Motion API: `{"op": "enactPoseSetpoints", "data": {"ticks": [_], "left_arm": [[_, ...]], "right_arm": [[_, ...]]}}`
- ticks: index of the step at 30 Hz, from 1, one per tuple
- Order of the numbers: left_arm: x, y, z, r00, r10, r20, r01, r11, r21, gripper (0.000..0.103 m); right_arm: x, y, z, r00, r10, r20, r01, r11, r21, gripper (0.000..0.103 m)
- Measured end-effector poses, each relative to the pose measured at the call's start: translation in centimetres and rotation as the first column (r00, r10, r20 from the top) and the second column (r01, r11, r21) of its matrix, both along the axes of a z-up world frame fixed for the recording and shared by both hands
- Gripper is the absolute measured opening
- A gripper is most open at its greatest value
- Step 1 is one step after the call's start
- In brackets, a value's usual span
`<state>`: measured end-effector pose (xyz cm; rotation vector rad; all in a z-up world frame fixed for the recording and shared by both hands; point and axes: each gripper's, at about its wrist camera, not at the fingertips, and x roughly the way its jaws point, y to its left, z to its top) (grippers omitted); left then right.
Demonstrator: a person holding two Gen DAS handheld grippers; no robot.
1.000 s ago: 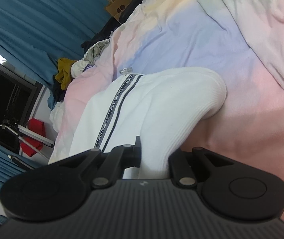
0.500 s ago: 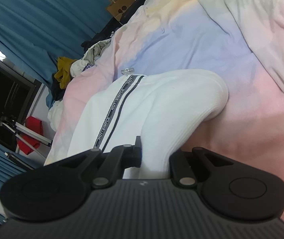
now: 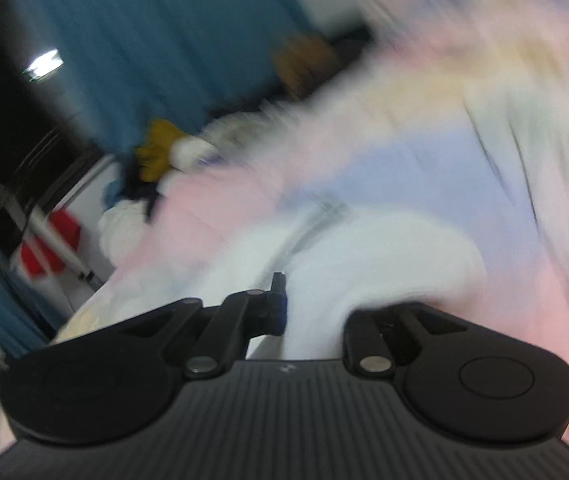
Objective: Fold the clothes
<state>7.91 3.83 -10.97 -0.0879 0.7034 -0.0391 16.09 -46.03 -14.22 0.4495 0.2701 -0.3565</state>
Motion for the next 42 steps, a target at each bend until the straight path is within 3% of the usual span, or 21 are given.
{"op": "enactPoseSetpoints", "data": {"ticks": [2,4,6,8,11,13,16,20,23,31,34,38,42], "left_arm": [[-0.3,1.6,1.2,0.998,0.051,0.030,-0.049,0.997,-0.061,0.084],[-0.8,3.0,2.5,0.992,0.102,0.070,-0.095,0.991,-0.094,0.084],[-1.2,4.0,3.5,0.984,0.147,0.104,-0.136,0.985,-0.108,0.084],[-1.3,4.8,4.1,0.979,0.173,0.107,-0.160,0.980,-0.117,0.084],[-1.2,5.2,4.0,0.976,0.198,0.089,-0.186,0.975,-0.124,0.084],[-1.0,5.2,3.9,0.978,0.195,0.077,-0.184,0.974,-0.134,0.084],[-1.0,4.8,3.9,0.980,0.181,0.086,-0.168,0.977,-0.133,0.084],[-0.9,4.4,3.7,0.981,0.168,0.093,-0.152,0.976,-0.153,0.084],[-0.8,4.4,3.6,0.983,0.160,0.095,-0.141,0.974,-0.177,0.084],[-1.2,4.0,3.8,0.982,0.126,0.143,-0.091,0.969,-0.228,0.084],[-1.4,3.9,4.0,0.981,0.106,0.165,-0.063,0.967,-0.246,0.085],[-1.9,3.7,4.1,0.979,0.090,0.185,-0.038,0.963,-0.266,0.085],[-2.7,3.9,4.2,0.978,0.097,0.185,-0.037,0.952,-0.305,0.085]], "right_arm": [[-0.8,5.5,2.4,0.992,0.115,0.044,-0.103,0.969,-0.223,0.011],[-1.9,11.1,3.4,0.963,0.264,0.055,-0.222,0.891,-0.397,0.011],[-3.1,16.8,3.4,0.914,0.405,0.009,-0.333,0.764,-0.553,0.010],[-4.4,22.0,1.4,0.851,0.512,-0.113,-0.450,0.604,-0.658,0.010],[-5.8,27.7,-3.6,0.740,0.582,-0.338,-0.614,0.379,-0.693,0.011],[-6.0,29.3,-6.6,0.674,0.579,-0.459,-0.695,0.285,-0.661,0.011],[-6.1,29.6,-7.5,0.666,0.569,-0.482,-0.708,0.281,-0.648,0.011],[-6.1,28.9,-6.2,0.664,0.591,-0.459,-0.717,0.328,-0.614,0.011],[-7.0,29.2,-5.7,0.660,0.601,-0.450,-0.714,0.317,-0.624,0.011],[-8.9,28.4,-4.1,0.621,0.650,-0.438,-0.769,0.399,-0.499,0.014],[-9.6,28.0,-3.5,0.607,0.668,-0.430,-0.787,0.426,-0.447,0.022],[-10.5,27.6,-2.7,0.588,0.692,-0.418,-0.806,0.459,-0.374,0.047],[-11.5,25.9,-0.5,0.591,0.743,-0.315,-0.804,0.509,-0.306,0.048]]}}
